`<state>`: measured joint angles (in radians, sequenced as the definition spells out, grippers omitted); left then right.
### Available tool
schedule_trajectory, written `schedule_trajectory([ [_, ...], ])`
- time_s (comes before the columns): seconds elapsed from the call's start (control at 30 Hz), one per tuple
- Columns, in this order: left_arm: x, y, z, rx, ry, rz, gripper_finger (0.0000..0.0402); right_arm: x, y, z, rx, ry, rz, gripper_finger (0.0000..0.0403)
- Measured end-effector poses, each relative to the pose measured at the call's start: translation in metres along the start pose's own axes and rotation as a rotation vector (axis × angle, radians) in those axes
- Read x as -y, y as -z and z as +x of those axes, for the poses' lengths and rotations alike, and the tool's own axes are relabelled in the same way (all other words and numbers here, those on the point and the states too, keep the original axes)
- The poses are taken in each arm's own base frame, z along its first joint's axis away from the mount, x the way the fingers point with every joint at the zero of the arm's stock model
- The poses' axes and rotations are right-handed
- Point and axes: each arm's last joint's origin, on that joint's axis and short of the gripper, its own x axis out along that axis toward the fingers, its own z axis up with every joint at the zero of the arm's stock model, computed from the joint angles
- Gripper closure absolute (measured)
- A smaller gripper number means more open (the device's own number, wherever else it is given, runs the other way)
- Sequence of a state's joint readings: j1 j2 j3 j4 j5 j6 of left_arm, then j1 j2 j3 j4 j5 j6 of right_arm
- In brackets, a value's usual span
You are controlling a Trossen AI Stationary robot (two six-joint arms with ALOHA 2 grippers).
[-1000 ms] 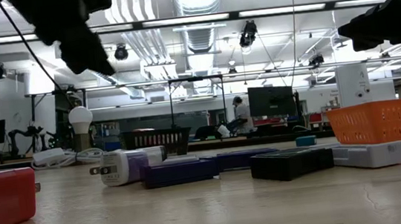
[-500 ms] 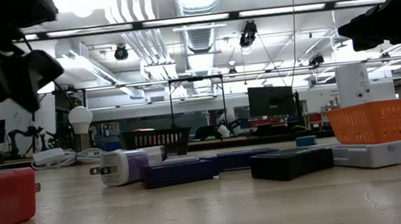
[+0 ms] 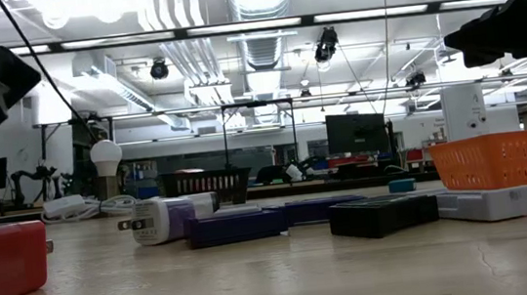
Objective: Pick & Place Office items
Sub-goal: Put the blue charger adapter in the black bin
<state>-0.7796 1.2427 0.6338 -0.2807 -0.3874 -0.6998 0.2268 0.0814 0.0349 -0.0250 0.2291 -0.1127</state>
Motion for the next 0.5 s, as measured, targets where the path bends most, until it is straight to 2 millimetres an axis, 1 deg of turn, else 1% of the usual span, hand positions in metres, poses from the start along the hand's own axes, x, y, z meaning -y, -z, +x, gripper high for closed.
schedule_trajectory([
  [0.27,0.0027,0.0037,-0.0017,-0.011,0.005,-0.052,0.0213,0.0000,0.0001,0.0000,0.000,0.000,0.000,0.0394],
  [0.5,0.0033,0.0041,-0.0018,-0.013,0.006,-0.204,0.0213,0.0000,0.0000,0.0000,0.000,0.000,0.000,0.0394],
])
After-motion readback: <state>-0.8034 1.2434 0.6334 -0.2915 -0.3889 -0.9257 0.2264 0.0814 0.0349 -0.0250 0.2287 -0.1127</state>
